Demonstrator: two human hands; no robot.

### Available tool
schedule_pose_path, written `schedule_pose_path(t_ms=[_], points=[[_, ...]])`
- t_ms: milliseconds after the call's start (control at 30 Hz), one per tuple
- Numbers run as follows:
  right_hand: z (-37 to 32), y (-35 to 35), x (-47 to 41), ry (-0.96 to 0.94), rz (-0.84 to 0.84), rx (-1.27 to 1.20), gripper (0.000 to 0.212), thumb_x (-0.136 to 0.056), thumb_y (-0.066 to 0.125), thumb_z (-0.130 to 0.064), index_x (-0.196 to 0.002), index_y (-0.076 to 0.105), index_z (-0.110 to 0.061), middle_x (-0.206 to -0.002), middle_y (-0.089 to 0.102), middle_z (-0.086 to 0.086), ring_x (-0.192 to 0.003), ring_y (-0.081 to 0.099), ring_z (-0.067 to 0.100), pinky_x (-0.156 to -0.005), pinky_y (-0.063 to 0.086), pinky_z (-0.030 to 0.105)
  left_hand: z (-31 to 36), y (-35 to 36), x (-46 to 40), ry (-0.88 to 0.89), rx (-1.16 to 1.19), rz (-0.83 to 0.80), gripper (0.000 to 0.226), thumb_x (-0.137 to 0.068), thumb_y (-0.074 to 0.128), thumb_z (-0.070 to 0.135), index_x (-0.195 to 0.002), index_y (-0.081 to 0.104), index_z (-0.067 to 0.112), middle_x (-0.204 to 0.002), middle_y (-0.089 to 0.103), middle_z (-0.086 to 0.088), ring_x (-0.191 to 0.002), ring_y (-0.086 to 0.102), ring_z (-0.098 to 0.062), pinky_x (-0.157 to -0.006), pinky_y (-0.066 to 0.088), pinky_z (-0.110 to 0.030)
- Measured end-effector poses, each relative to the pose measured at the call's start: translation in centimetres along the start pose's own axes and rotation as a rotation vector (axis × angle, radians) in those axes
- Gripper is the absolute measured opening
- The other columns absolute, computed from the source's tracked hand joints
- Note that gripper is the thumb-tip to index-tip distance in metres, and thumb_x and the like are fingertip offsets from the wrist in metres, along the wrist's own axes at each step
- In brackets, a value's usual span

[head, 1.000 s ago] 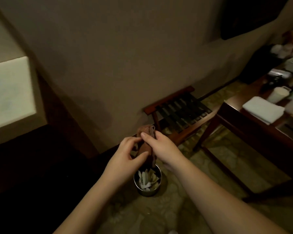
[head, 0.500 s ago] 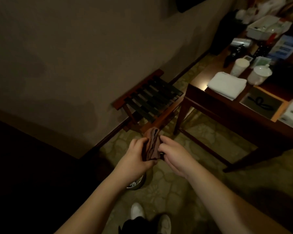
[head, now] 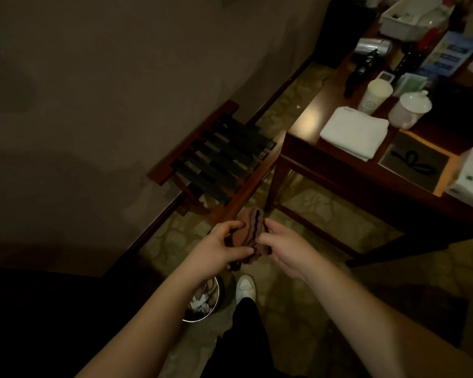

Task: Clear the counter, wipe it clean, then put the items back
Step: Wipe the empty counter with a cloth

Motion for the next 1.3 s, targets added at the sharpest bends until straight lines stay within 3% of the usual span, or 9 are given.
schedule_pose_path(t_ms=[100, 233, 433, 633, 733, 800, 1000, 1133, 1300], points=[[-1.2, -0.7, -3.8, 0.037, 0.026, -0.012, 0.038, -0.089, 0.052, 0.001, -0.123, 0.059, -0.014, -0.112, 0.07, 0.006, -0.107, 0.065, 0.021, -0.098, 0.049, 0.039, -1.1, -1.7, -4.2, -0.083, 0.235, -0.014, 0.046, -0.077, 0.079, 0.021, -0.118, 0.059, 0.028, -0.123, 0.06, -0.006, -0.102, 0.066, -0.026, -0.092, 0.054, -0.043], [-2.3, -1.5, -8.5, 0.085, 0.049, -0.065, 0.037, -0.091, 0.057, -0.004, -0.126, 0.057, -0.016, -0.119, 0.067, 0.006, -0.113, 0.061, 0.02, -0.102, 0.045, 0.038, -1.9, -3.2, -9.4, -0.131, 0.381, -0.043, 0.047, -0.071, 0.075, 0.017, -0.116, 0.06, 0.023, -0.115, 0.067, -0.007, -0.103, 0.067, -0.029, -0.097, 0.049, -0.051], [-2.6, -3.2, -14.5, 0.127, 0.105, -0.125, 0.033, -0.091, 0.056, 0.0, -0.12, 0.06, -0.015, -0.109, 0.071, 0.008, -0.102, 0.067, 0.02, -0.091, 0.053, 0.034, -3.4, -4.3, -15.0, -0.162, 0.422, -0.109, 0.074, -0.061, 0.084, 0.028, -0.128, 0.053, 0.018, -0.118, 0.064, -0.007, -0.099, 0.066, -0.022, -0.077, 0.054, -0.033], [-0.8, -4.4, -20.1, 0.198, 0.125, -0.135, 0.03, -0.092, 0.049, 0.007, -0.093, 0.058, -0.021, -0.089, 0.069, 0.004, -0.084, 0.066, 0.015, -0.077, 0.054, 0.027, -6.7, -5.0, -19.7, -0.182, 0.27, -0.085, 0.053, -0.077, 0.073, -0.001, -0.115, 0.053, 0.031, -0.113, 0.06, -0.006, -0.083, 0.064, -0.015, -0.067, 0.052, -0.025], [0.8, -5.6, -22.2, 0.247, 0.134, -0.135, 0.028, -0.092, 0.043, 0.008, -0.104, 0.062, -0.009, -0.096, 0.07, 0.011, -0.089, 0.065, 0.02, -0.081, 0.051, 0.031, -9.2, -6.0, -21.2, -0.231, 0.354, -0.071, 0.039, -0.082, 0.065, -0.008, -0.105, 0.062, 0.023, -0.106, 0.064, -0.004, -0.082, 0.065, -0.014, -0.067, 0.051, -0.023], [2.7, -6.3, -23.9, 0.297, 0.109, -0.153, 0.032, -0.093, 0.039, 0.005, -0.118, 0.057, -0.003, -0.111, 0.066, 0.016, -0.098, 0.063, 0.023, -0.084, 0.051, 0.033, -11.4, -6.6, -22.3, -0.263, 0.409, -0.058, 0.031, -0.083, 0.063, -0.006, -0.102, 0.065, 0.018, -0.097, 0.069, 0.001, -0.081, 0.066, -0.013, -0.066, 0.05, -0.022], [7.3, -7.8, -27.3, 0.411, 0.069, -0.219, 0.04, -0.094, 0.031, 0.001, -0.125, 0.053, -0.009, -0.115, 0.062, 0.012, -0.1, 0.06, 0.023, -0.078, 0.05, 0.035, -16.5, -7.3, -24.4, -0.393, 0.513, 0.08, 0.014, -0.09, 0.06, 0.006, -0.097, 0.066, 0.016, -0.085, 0.068, -0.003, -0.065, 0.061, -0.011, -0.052, 0.045, -0.019], [8.8, -8.5, -29.0, 0.43, 0.045, -0.182, 0.036, -0.095, 0.032, -0.002, -0.121, 0.055, -0.012, -0.114, 0.063, 0.011, -0.101, 0.06, 0.022, -0.074, 0.049, 0.034, -19.3, -8.3, -26.2, -0.478, 0.639, 0.207, 0.008, -0.094, 0.052, 0.011, -0.095, 0.059, 0.014, -0.08, 0.06, -0.008, -0.047, 0.048, -0.012, -0.039, 0.036, -0.018], [11.1, -10.0, -31.2, 0.456, 0.079, -0.143, 0.026, -0.098, 0.037, -0.013, -0.107, 0.061, -0.013, -0.115, 0.065, 0.01, -0.101, 0.062, 0.021, -0.079, 0.051, 0.035, -20.7, -9.1, -28.9, -0.594, 0.601, 0.15, 0.014, -0.093, 0.048, 0.021, -0.096, 0.056, 0.01, -0.072, 0.056, -0.004, -0.045, 0.046, -0.011, -0.039, 0.032, -0.018]])
Point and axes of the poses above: each hand's wrist, its own x-axis away from the middle knuckle, its own y-axis out of the palm, z = x × y, the point moved 8 cm from there along -x, towards the middle knuckle
